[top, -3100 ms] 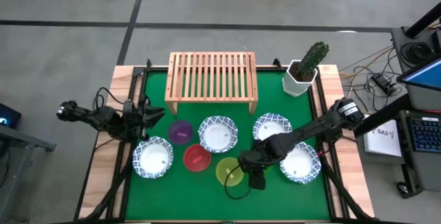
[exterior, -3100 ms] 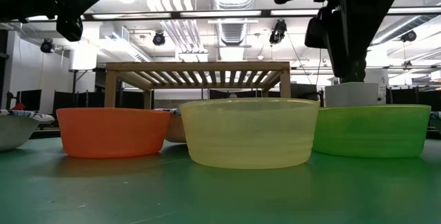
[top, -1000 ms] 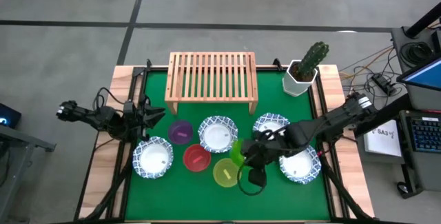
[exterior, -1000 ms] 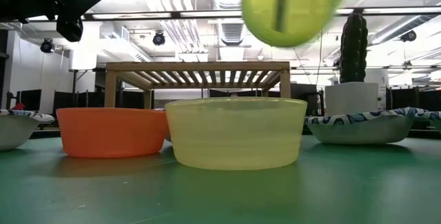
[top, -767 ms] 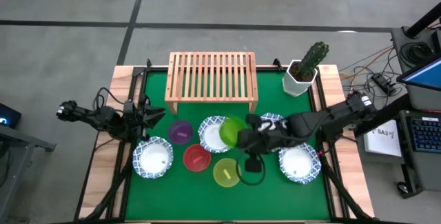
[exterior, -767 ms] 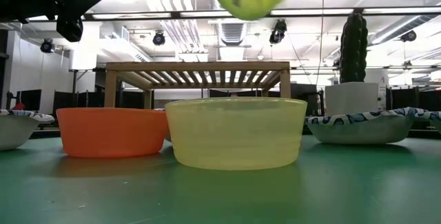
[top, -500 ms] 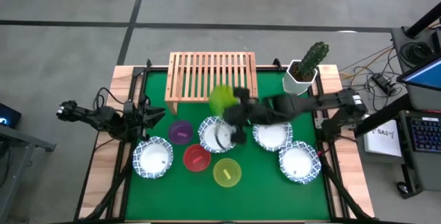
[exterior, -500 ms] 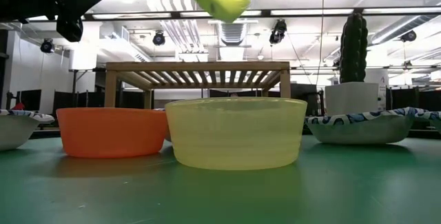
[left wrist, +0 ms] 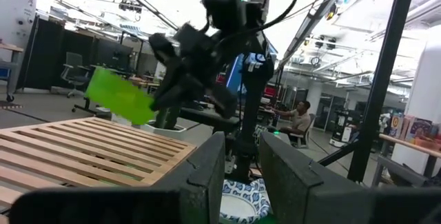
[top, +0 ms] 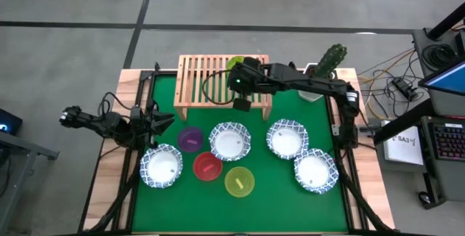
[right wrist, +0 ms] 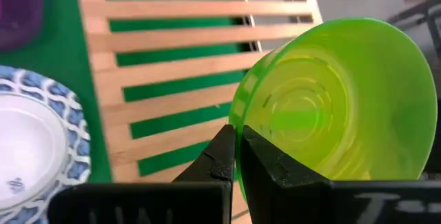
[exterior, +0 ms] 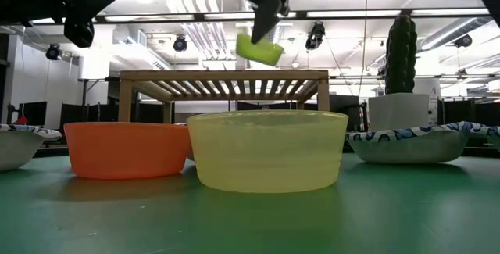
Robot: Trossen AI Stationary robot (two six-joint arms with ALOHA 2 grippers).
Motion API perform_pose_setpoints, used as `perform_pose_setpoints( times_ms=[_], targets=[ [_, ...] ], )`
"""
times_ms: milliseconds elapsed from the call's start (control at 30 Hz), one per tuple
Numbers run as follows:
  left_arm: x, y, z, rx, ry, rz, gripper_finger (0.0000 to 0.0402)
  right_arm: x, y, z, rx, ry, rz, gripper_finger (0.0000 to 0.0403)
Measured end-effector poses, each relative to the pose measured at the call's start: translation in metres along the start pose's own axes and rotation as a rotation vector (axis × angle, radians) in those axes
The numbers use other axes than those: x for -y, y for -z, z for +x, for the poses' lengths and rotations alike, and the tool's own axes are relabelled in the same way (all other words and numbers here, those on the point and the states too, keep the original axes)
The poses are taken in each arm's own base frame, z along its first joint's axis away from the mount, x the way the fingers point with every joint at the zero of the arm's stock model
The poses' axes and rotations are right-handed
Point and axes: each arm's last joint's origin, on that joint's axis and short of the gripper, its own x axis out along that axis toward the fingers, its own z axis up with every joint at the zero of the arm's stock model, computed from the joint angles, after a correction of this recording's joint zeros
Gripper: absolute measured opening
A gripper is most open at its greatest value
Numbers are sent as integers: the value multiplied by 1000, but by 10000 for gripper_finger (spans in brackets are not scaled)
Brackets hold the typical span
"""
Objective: Place and stack bowls onto a shelf
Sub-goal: Put the small green bowl on the shelf
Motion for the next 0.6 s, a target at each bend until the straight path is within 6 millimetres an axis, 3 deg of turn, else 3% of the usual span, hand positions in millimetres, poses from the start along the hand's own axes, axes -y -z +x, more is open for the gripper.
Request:
perform_pose_setpoints(
  times_ms=[267,600],
  targets=[
    [0,0,0,-2,0,3,75,-2,0,16,-30,-1,-3,20],
    [0,0,0,-3,0,2,75,-2,1,17,-33,2,32,100]
  ],
)
